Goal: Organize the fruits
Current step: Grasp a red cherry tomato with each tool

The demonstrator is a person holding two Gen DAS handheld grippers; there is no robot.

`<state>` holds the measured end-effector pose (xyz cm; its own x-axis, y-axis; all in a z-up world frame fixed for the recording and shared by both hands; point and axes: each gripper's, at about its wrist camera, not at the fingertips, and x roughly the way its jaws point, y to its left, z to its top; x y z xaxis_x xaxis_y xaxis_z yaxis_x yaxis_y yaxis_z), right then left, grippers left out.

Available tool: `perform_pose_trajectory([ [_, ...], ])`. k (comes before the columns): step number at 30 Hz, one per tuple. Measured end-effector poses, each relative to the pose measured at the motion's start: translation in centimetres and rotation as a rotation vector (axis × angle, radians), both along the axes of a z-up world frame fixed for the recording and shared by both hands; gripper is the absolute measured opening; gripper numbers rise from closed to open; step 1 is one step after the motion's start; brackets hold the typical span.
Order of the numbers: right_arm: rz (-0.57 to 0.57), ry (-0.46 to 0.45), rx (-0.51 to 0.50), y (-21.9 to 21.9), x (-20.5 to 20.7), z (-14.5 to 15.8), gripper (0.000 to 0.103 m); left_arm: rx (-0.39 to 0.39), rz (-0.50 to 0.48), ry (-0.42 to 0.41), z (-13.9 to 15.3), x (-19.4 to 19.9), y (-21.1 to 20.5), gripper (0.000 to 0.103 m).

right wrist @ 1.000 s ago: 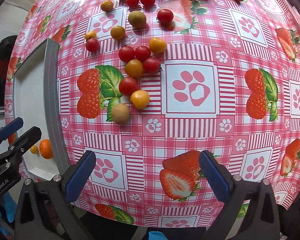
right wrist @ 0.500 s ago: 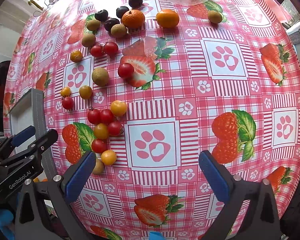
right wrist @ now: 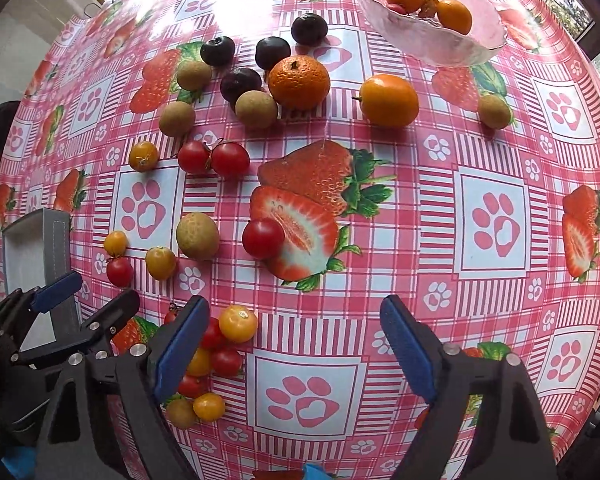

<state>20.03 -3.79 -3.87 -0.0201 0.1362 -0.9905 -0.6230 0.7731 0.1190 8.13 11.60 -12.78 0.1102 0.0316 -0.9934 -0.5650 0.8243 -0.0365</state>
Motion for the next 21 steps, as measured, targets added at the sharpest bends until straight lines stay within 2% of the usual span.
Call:
perform_pose_trajectory([
  [3,0.018,-0.006,-0.008,1.0,0.1,-0.9,0.075,0.007,0.003,-0.001,-0.6,0.4,-0.2,0.075],
  [6,0.034,-0.025,-0.006,1.6,0.2,-1.4,0.073,0.022,0.009,0.002,-1.0,0.8,-0.1,0.075],
  [11,0.075,-0.06,-0.014,3.2,0.1,-1.5,0.067,0.028,0.022,-0.011,-0.9,1.3,-0.1,0.063],
  [13,0.079,-0.078,-0.018,3.8,0.0,-1.4,0.057,0.03,0.022,-0.015,-0.7,1.7,-0.1,0.049],
  [14,0.079,-0.088,-0.016,4.1,0.1,-1.3,0.044,0.033,0.018,-0.02,-0.5,1.9,-0.2,0.044],
  [16,0.076,-0.081,0.016,4.1,0.3,-1.0,0.022,0.03,0.002,-0.028,-0.4,2.3,-0.6,0.024],
  [21,0.047,-0.03,0.098,2.3,0.6,0.5,0.023,-0.006,-0.025,-0.048,-0.3,2.6,-0.8,0.023],
])
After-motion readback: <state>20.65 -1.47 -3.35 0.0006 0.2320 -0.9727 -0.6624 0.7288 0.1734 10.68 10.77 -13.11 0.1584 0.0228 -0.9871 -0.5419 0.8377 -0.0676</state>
